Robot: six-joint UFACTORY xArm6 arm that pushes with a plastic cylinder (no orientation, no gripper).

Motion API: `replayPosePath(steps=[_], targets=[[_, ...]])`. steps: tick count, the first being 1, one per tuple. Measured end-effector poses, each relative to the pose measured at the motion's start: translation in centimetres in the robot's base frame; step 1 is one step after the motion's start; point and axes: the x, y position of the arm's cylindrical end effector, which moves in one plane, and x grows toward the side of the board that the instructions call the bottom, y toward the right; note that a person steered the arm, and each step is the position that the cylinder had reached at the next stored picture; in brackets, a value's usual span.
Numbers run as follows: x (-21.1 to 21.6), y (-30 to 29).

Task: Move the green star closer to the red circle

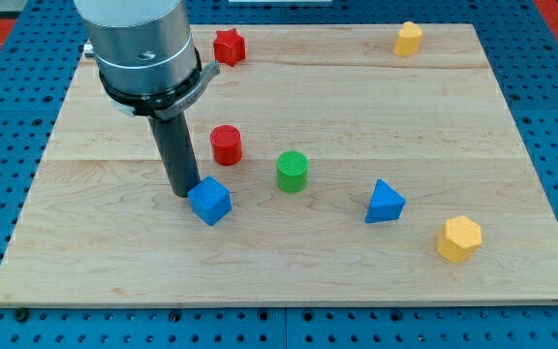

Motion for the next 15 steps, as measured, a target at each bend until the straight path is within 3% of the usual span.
replayPosePath(steps=[3,4,6,8,10,12,13,15], targets=[[4.6,-0.4],[0.8,-5.1],[-13.4,-14.5],[-21.2,-19.2],[-25.2,-17.8],[-29.8,-9.1],[-29.2,-5.7],[-24.2,-4.5]])
